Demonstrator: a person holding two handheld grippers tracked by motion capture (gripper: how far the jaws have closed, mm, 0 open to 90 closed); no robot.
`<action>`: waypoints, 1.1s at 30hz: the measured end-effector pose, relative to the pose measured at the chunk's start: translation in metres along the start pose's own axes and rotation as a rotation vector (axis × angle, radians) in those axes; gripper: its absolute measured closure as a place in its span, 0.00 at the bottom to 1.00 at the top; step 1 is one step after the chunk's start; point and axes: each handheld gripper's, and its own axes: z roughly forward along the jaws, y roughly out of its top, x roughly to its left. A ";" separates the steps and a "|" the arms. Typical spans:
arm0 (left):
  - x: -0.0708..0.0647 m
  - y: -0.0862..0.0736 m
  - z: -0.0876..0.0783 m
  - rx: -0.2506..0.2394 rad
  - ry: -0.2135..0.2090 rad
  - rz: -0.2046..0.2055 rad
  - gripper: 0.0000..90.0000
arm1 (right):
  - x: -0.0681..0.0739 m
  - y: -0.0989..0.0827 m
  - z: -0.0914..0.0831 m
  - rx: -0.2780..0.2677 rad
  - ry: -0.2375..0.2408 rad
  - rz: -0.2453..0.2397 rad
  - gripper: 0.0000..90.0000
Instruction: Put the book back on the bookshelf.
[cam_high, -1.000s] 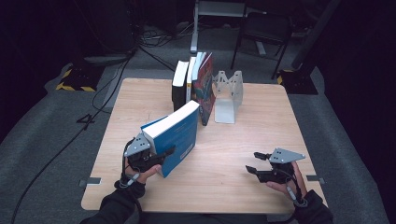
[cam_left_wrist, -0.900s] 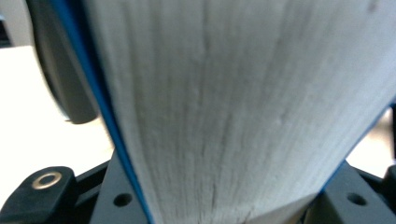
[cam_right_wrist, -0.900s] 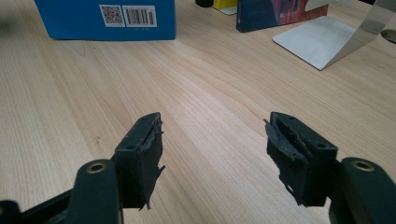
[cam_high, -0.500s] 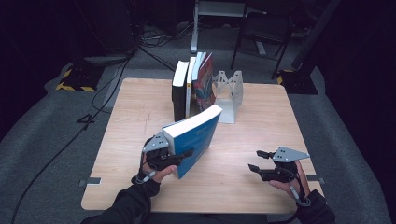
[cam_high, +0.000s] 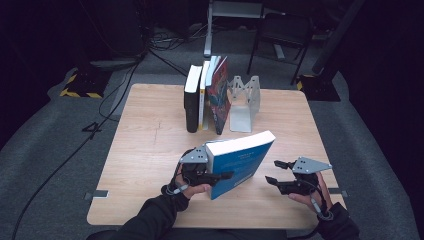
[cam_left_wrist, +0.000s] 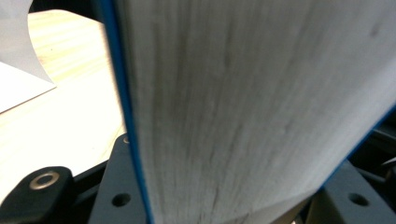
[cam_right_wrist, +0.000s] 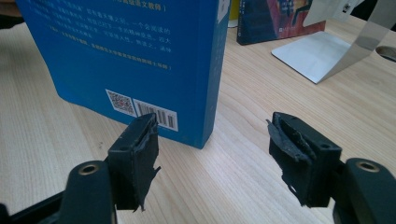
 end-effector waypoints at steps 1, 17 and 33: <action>0.001 0.000 -0.002 0.004 -0.010 -0.006 0.65 | 0.001 0.001 0.002 -0.001 0.007 -0.001 0.37; 0.003 0.001 -0.031 0.101 -0.069 0.073 0.64 | 0.019 0.026 0.036 -0.030 0.142 -0.076 0.34; -0.019 -0.028 -0.045 0.119 0.191 0.126 0.42 | 0.017 0.036 0.047 -0.042 0.293 -0.143 0.45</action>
